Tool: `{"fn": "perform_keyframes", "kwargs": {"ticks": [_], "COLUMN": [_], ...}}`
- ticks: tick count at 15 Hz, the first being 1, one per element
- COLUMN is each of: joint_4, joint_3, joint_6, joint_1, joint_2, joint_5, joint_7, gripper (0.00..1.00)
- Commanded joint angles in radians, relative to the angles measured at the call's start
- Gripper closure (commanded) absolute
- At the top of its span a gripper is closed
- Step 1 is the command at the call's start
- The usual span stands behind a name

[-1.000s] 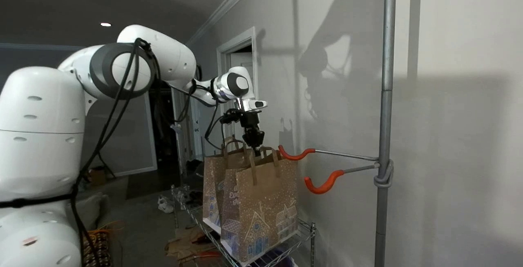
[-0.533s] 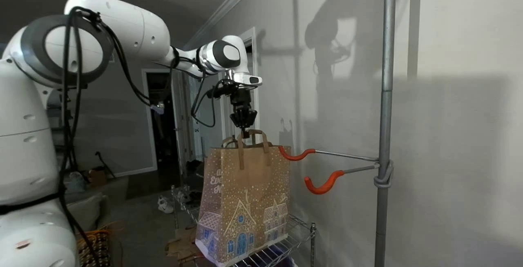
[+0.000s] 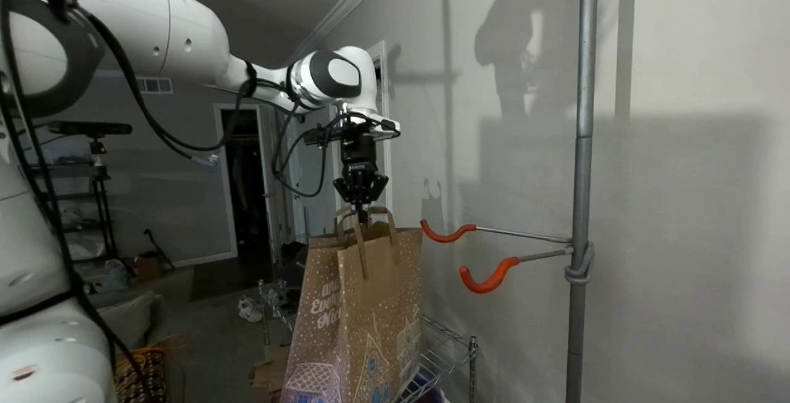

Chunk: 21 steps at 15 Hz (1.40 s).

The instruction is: Hang the paper bags on the stand.

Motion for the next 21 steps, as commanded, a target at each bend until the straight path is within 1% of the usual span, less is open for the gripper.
{"fn": "perform_keyframes", "kwargs": {"ticks": [1, 5, 7, 11, 13, 14, 15, 17, 20, 21], "joint_4": [-0.098, -0.155, -0.161, -0.162, -0.175, -0.180, -0.135, -0.143, -0.147, -0.161], "joint_3": [-0.030, -0.085, -0.116, -0.155, -0.147, -0.138, -0.146, -0.142, -0.140, -0.165], "joint_6": [-0.014, 0.070, 0.119, 0.180, 0.197, 0.185, 0.163, 0.163, 0.163, 0.181], "joint_1": [-0.032, -0.075, -0.093, -0.115, -0.124, -0.126, -0.122, -0.122, -0.122, -0.115], "joint_2": [-0.071, -0.105, -0.111, -0.118, -0.127, -0.133, -0.091, -0.098, -0.103, -0.123], "joint_5": [-0.034, -0.136, -0.155, -0.089, -0.100, -0.107, -0.108, -0.108, -0.108, -0.089], "joint_7": [-0.150, -0.246, -0.280, -0.246, -0.177, -0.144, -0.195, -0.166, -0.162, -0.270], "gripper": [0.96, 0.96, 0.96, 0.95, 0.95, 0.95, 0.95, 0.95, 0.95, 0.95]}}
